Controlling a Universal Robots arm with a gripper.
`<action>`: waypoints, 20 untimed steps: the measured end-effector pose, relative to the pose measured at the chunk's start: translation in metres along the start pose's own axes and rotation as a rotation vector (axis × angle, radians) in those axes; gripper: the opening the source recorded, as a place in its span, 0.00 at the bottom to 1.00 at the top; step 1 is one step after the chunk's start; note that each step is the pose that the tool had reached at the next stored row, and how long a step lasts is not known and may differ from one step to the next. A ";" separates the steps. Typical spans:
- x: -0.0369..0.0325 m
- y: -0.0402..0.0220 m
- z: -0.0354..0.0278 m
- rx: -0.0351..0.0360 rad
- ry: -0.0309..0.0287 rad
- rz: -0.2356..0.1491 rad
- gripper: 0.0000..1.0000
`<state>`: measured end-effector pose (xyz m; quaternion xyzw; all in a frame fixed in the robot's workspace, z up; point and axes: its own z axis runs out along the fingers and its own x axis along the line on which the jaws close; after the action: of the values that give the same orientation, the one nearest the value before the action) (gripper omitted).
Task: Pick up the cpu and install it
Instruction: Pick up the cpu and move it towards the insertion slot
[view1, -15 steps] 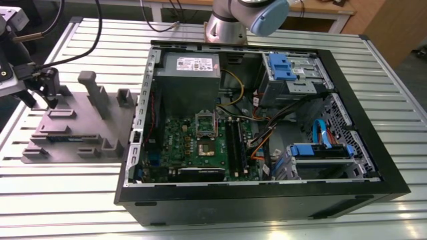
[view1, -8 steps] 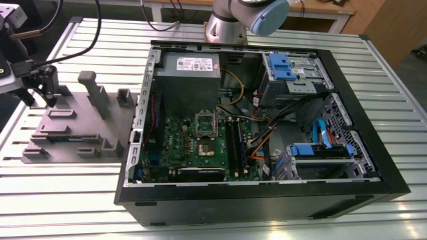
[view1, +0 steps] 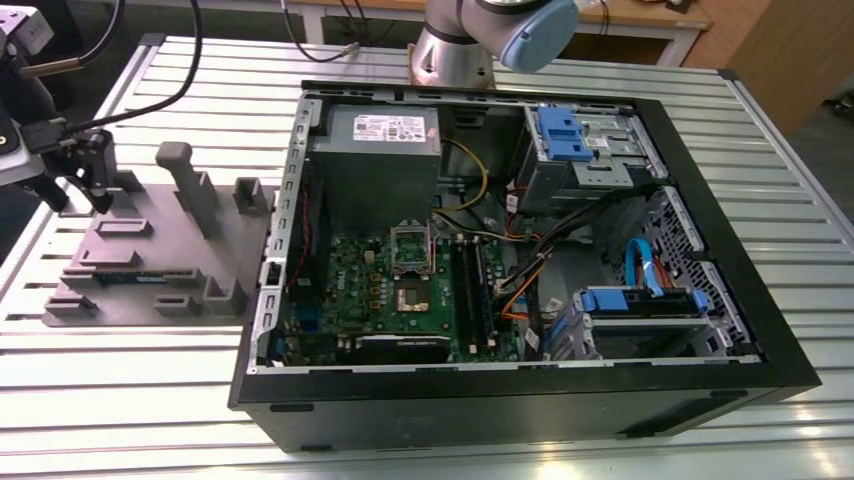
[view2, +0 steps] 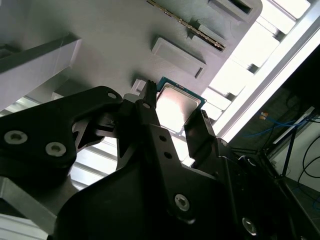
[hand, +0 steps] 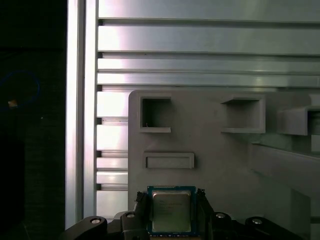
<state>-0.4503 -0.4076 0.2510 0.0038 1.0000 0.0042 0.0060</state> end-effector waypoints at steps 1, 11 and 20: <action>0.0000 0.0000 -0.0003 0.0001 0.0001 0.000 0.47; 0.0000 0.0000 -0.0026 0.0000 0.0000 0.000 0.47; -0.0001 0.0000 -0.0048 0.0000 0.0000 0.000 0.47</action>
<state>-0.4503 -0.4077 0.2558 0.0038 1.0000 0.0042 0.0060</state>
